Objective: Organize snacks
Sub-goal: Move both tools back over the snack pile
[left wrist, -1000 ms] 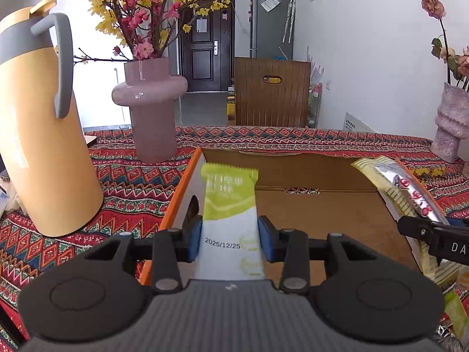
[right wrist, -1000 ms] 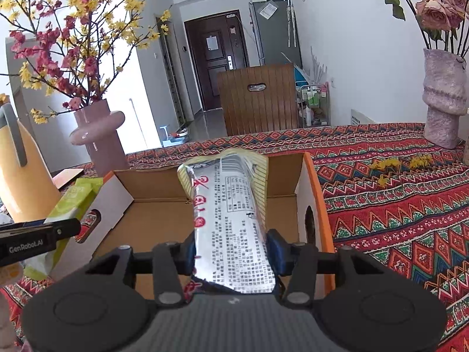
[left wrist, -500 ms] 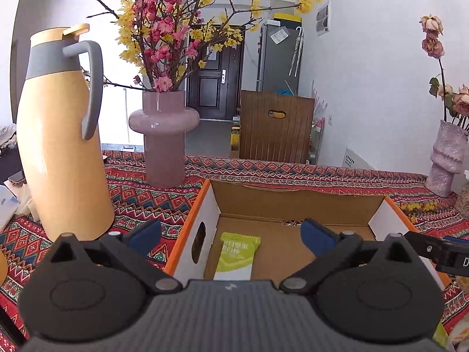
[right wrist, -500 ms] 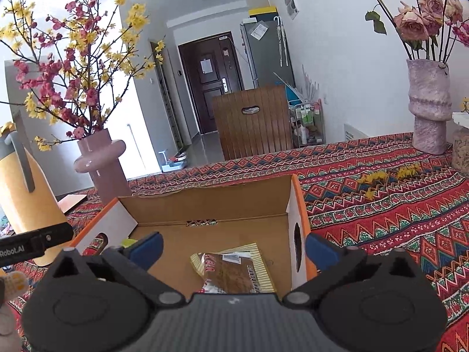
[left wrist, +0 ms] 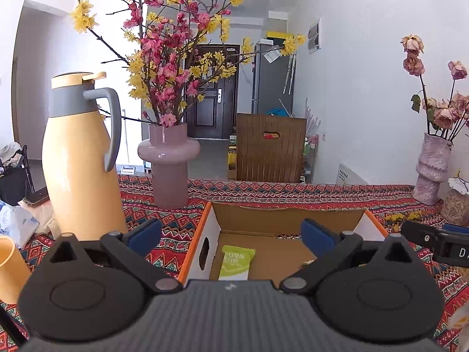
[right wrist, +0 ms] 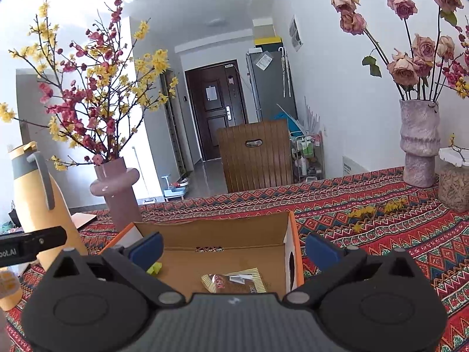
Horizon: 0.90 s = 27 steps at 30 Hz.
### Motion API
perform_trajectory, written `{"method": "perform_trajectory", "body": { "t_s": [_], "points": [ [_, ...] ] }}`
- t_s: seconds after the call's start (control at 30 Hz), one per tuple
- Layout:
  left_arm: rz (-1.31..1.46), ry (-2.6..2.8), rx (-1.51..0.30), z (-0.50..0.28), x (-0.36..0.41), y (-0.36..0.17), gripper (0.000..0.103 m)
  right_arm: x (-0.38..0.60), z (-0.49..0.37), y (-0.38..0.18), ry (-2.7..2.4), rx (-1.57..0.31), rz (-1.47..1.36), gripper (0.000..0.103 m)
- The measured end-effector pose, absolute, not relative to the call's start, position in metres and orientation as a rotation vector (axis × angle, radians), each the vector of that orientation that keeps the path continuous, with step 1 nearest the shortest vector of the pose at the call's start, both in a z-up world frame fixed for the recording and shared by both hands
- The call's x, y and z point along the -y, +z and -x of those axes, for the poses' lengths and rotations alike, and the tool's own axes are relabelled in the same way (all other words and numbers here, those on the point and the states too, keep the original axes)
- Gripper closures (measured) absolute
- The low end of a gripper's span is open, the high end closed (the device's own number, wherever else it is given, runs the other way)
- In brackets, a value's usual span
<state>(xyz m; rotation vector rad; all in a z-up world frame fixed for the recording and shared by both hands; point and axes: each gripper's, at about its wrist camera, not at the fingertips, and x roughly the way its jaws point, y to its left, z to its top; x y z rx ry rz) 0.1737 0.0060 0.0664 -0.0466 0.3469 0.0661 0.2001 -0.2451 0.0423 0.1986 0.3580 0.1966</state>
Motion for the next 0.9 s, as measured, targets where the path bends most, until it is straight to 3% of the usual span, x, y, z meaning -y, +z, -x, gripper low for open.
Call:
{"method": "perform_trajectory", "body": {
  "t_s": [0.9],
  "points": [
    [0.046, 0.086, -0.485, -0.070, -0.057, 0.003, 0.000, 0.240, -0.083, -0.007, 0.221, -0.541, -0.099, 0.000]
  ]
}}
